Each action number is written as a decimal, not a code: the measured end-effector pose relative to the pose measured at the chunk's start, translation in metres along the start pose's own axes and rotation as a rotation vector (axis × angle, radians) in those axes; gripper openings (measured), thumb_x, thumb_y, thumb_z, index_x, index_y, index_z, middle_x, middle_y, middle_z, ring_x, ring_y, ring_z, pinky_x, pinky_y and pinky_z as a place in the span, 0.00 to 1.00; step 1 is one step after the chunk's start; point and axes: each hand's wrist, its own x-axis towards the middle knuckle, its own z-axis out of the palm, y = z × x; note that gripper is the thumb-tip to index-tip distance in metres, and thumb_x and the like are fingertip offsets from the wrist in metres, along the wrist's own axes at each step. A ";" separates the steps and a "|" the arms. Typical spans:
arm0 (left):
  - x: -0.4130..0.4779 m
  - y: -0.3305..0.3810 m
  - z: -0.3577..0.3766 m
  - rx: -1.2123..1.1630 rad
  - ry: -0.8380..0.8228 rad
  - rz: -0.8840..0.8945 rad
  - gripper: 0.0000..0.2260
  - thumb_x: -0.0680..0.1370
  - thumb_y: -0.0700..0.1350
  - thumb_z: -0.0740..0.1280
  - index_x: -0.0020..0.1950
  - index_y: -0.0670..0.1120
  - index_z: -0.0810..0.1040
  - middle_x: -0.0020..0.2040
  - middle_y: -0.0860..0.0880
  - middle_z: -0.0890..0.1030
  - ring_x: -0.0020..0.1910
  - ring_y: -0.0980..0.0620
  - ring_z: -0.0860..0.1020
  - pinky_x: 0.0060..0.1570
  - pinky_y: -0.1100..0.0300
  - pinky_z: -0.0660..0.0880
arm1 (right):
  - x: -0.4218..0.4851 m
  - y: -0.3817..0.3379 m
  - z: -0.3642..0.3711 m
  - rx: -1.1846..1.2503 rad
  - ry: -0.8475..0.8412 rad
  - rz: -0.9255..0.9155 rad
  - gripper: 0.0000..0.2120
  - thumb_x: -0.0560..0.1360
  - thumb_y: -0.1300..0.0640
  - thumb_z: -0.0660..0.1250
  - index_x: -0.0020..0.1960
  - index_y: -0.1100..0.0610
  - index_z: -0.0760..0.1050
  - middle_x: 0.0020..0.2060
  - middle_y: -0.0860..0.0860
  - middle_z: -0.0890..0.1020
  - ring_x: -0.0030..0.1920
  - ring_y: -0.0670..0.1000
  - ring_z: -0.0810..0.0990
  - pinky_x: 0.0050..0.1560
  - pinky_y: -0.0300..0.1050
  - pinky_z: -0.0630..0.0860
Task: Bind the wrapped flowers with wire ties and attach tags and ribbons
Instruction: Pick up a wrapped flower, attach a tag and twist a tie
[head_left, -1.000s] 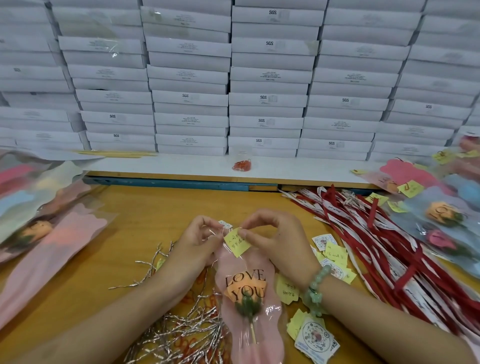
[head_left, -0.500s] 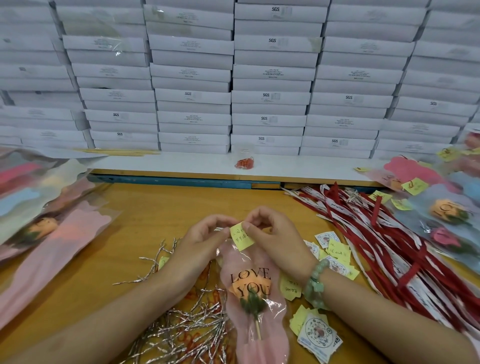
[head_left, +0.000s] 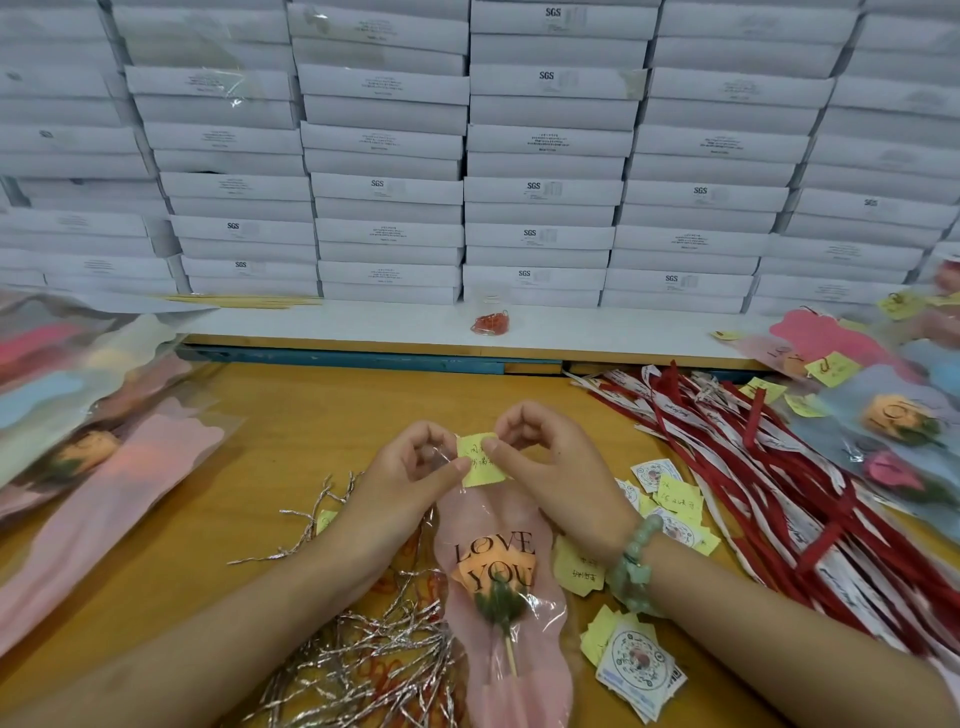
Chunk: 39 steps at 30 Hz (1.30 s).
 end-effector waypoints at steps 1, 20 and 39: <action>0.000 0.000 0.000 -0.015 0.002 0.000 0.03 0.77 0.38 0.68 0.47 0.44 0.76 0.37 0.54 0.80 0.39 0.58 0.78 0.42 0.65 0.74 | 0.000 -0.001 -0.001 -0.023 -0.025 -0.008 0.03 0.77 0.58 0.68 0.45 0.57 0.76 0.40 0.47 0.80 0.43 0.42 0.77 0.46 0.33 0.73; -0.002 0.000 -0.001 -0.033 0.000 0.002 0.11 0.77 0.35 0.68 0.53 0.50 0.81 0.50 0.53 0.84 0.50 0.57 0.82 0.46 0.67 0.78 | 0.002 -0.009 -0.010 -0.132 -0.096 -0.048 0.03 0.74 0.60 0.71 0.47 0.54 0.80 0.41 0.45 0.82 0.43 0.39 0.79 0.47 0.31 0.74; 0.006 -0.002 -0.005 -0.163 0.036 -0.055 0.07 0.75 0.37 0.70 0.45 0.48 0.85 0.35 0.51 0.81 0.30 0.58 0.78 0.30 0.68 0.74 | -0.031 -0.042 0.042 -0.992 -0.545 -0.687 0.06 0.75 0.42 0.66 0.46 0.37 0.82 0.43 0.33 0.82 0.49 0.37 0.78 0.57 0.39 0.63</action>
